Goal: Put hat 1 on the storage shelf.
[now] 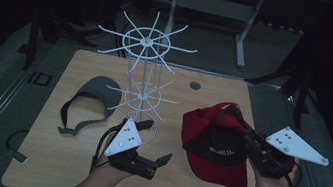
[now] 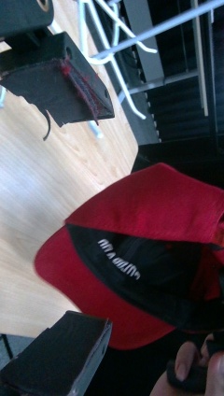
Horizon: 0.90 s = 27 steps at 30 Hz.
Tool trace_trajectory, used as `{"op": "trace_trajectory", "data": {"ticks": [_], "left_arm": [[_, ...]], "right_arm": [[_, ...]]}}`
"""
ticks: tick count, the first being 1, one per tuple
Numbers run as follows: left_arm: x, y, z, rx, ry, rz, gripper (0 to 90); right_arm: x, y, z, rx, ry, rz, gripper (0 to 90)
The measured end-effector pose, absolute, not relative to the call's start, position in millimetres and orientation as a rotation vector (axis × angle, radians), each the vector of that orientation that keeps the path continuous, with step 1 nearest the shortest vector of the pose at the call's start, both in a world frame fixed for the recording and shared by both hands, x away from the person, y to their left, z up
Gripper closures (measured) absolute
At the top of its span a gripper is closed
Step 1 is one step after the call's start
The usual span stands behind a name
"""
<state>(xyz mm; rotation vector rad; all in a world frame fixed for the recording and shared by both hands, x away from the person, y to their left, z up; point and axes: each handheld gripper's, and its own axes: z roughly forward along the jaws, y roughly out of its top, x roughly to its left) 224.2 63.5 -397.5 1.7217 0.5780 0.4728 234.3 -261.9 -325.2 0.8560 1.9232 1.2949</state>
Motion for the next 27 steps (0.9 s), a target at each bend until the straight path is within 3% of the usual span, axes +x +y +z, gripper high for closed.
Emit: {"op": "trace_trajectory", "data": {"ticks": [24, 27], "left_arm": [[257, 6, -381, 1.78, 0.551, 0.458, 2.8], [258, 2, -380, 1.786, 0.539, 0.463, 5.9]], "right_arm": [[208, -249, -320, 0.76, 1.952, 1.344, 85.0], [206, -249, -319, 0.751, 1.954, 1.348, 85.0]]}}
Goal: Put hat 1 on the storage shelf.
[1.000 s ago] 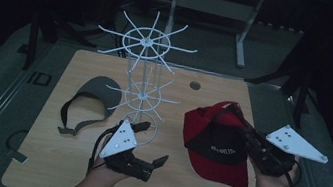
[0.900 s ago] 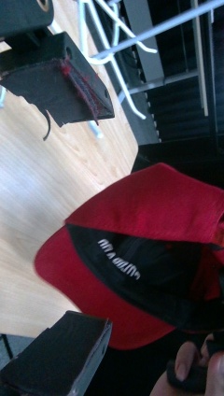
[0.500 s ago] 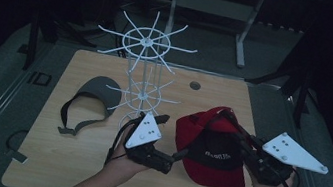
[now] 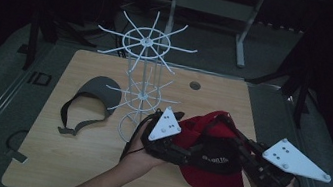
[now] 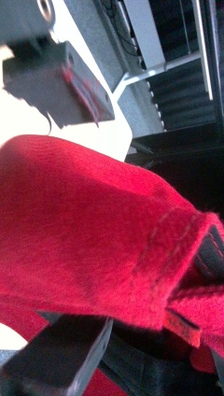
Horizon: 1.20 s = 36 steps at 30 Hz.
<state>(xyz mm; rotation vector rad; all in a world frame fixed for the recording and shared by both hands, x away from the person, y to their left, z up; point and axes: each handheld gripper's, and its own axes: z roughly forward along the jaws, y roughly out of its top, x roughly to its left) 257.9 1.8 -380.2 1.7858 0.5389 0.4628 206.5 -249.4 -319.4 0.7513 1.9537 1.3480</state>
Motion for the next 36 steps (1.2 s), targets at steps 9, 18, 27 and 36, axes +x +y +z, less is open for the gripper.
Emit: {"op": "trace_trajectory", "data": {"ticks": [9, 18, 27, 36], "left_arm": [[260, -9, -378, 1.814, 0.528, 0.466, 21.3], [258, -11, -377, 1.839, 0.536, 0.56, 74.8], [258, -12, -373, 1.858, 0.56, 0.645, 88.2], [255, -15, -370, 1.875, 0.543, 0.661, 88.7]], "right_arm": [[204, -248, -322, 0.746, 1.961, 1.364, 85.0], [204, -248, -327, 0.755, 1.979, 1.357, 84.9], [201, -244, -341, 0.762, 2.017, 1.364, 84.8], [200, -249, -354, 0.786, 2.014, 1.405, 83.0]]}}
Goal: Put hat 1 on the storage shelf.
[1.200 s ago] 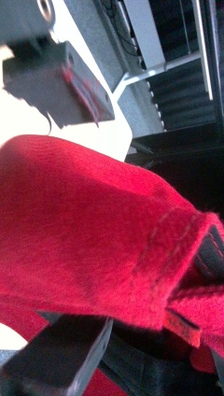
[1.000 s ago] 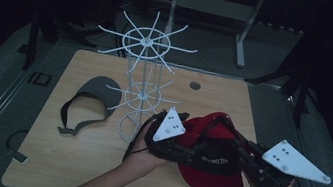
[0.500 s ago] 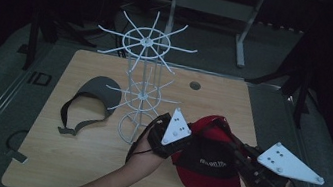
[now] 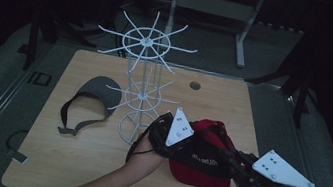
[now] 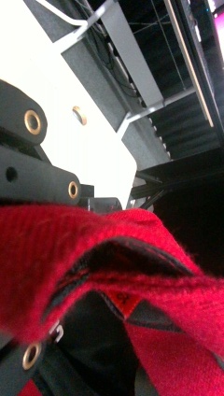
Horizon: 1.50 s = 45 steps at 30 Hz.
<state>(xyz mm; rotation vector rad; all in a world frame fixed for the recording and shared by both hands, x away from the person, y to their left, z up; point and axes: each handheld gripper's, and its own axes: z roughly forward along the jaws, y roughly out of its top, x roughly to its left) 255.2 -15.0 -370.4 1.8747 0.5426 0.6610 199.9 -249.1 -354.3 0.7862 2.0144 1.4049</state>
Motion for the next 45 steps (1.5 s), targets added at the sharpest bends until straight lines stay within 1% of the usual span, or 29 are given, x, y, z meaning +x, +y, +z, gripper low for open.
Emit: {"op": "trace_trajectory", "data": {"ticks": [3, 14, 20, 26, 29, 31, 38, 45], "left_arm": [[254, -16, -368, 1.879, 0.527, 0.682, 88.8], [249, -18, -361, 1.874, 0.494, 0.705, 88.7], [248, -18, -360, 1.878, 0.474, 0.704, 88.7], [249, -14, -361, 1.893, 0.448, 0.71, 88.6], [250, -11, -361, 1.89, 0.448, 0.694, 88.6], [250, -8, -361, 1.888, 0.41, 0.667, 88.6], [248, -3, -360, 1.897, 0.279, 0.593, 88.5], [245, -3, -360, 1.919, 0.217, 0.549, 88.5]], "right_arm": [[198, -252, -358, 0.798, 2.013, 1.419, 80.9], [181, -258, -358, 0.759, 2.01, 1.443, 57.4], [171, -262, -356, 0.727, 2.041, 1.474, 50.7], [163, -268, -352, 0.698, 2.051, 1.534, 48.2], [160, -271, -349, 0.685, 2.043, 1.557, 48.2], [161, -272, -347, 0.684, 2.04, 1.553, 48.3], [178, -278, -346, 0.708, 2.047, 1.532, 49.4], [194, -265, -351, 0.66, 2.152, 1.492, 48.2]]}}
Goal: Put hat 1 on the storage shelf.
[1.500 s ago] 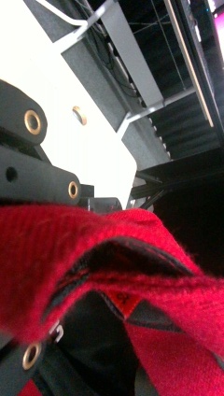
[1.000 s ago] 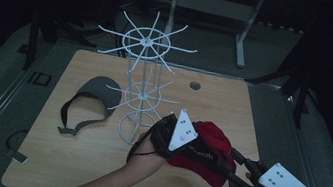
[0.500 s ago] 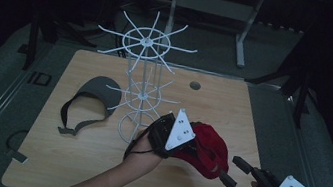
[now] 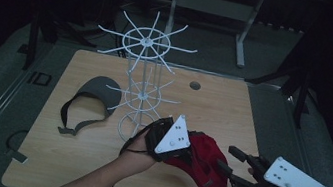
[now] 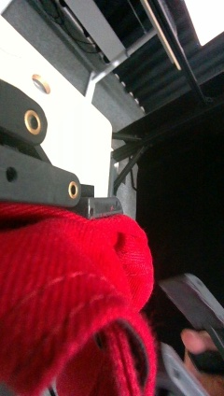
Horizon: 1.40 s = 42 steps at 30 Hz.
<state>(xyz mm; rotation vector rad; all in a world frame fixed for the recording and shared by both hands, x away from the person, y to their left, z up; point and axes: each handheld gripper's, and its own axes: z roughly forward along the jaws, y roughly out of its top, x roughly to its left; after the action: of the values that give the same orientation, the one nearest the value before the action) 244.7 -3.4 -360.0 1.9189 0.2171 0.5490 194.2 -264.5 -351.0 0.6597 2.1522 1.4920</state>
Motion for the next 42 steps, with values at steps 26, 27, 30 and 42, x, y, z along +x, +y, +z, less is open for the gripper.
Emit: {"op": "trace_trajectory", "data": {"ticks": [26, 27, 30, 42], "left_arm": [[243, -2, -357, 1.907, 0.147, 0.451, 88.4], [244, -2, -358, 1.91, 0.148, 0.443, 88.4], [245, -1, -359, 1.911, 0.149, 0.429, 88.1], [244, 2, -357, 1.904, 0.163, 0.436, 62.1]], "right_arm": [[207, -251, -348, 0.531, 2.208, 1.473, 82.7], [207, -251, -348, 0.531, 2.208, 1.473, 82.7], [207, -251, -348, 0.574, 2.196, 1.482, 82.9], [205, -268, -338, 0.673, 2.121, 1.51, 82.9]]}}
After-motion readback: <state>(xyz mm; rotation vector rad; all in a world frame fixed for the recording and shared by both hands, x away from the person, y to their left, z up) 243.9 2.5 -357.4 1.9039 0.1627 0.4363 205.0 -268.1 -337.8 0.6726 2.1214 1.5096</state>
